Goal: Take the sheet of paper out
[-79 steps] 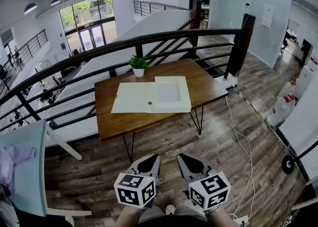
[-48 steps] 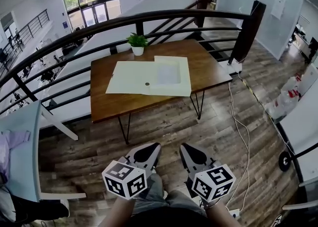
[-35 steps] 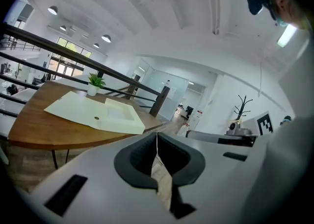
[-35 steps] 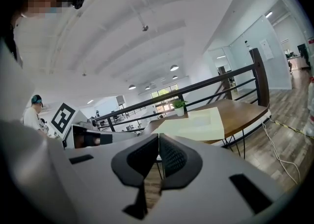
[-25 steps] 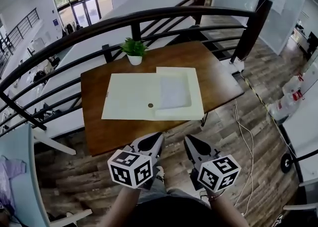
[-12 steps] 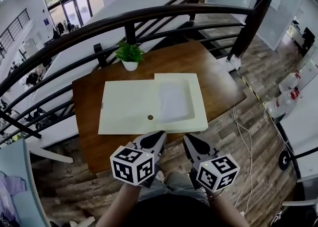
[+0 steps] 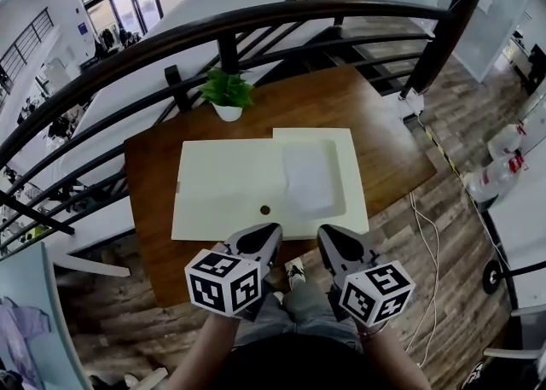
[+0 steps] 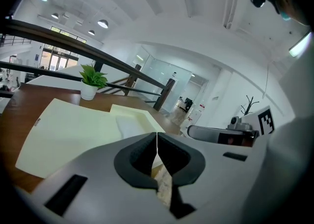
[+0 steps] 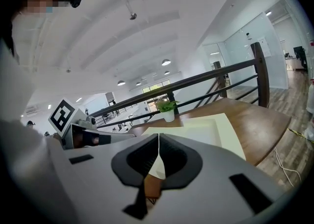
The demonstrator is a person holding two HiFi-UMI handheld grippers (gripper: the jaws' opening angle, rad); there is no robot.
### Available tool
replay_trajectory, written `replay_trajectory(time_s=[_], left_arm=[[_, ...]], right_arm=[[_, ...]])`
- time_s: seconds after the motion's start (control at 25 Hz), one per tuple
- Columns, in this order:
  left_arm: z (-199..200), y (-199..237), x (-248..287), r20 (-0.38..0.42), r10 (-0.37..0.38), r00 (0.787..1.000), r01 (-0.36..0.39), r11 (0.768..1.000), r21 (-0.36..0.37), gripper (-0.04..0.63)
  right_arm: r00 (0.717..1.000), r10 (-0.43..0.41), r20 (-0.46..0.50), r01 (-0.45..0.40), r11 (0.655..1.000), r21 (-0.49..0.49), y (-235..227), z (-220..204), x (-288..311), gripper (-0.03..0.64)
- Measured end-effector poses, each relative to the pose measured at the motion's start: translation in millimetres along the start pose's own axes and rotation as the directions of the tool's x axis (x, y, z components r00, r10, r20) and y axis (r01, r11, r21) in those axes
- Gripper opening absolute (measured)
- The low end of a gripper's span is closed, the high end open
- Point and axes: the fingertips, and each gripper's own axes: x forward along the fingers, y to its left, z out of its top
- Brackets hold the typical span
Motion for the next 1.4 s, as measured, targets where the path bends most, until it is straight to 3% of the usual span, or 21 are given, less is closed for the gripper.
replay_trajectory(time_s=[0.4,0.64,0.92,1.16,1.4], left_arm=[[16.5,45.0,50.1,-0.073,0.094,0.993,-0.093,0.996,0.011,0.02],[19.5,65.7,82.7,-0.106,0.114,0.988,-0.115,0.993,-0.001,0.02],[20.5,80.5,113.7,-0.149,0.073,0.986,-0.083,0.994,-0.065,0.02],[12.6,99.8,138.6,-0.221,0.123,0.968,-0.137,0.989,-0.05,0.02],[-11.8,115.3,156.4,-0.356,0.177,0.918,-0.193,0.981,-0.01,0.021]], right_arm=[[0.999,-0.002,-0.05,0.003,1.0,0.005,-51.6,11.5,45.8,0.028],[0.997,0.01,-0.08,-0.009,1.0,0.01,-79.0,19.8,69.4,0.028],[0.985,0.032,-0.168,-0.036,0.999,-0.02,-107.0,21.5,98.8,0.028],[0.979,0.027,-0.202,-0.032,0.999,-0.018,-131.7,23.3,117.2,0.028],[0.973,0.05,-0.225,-0.048,0.999,0.013,-144.5,20.8,128.0,0.028]])
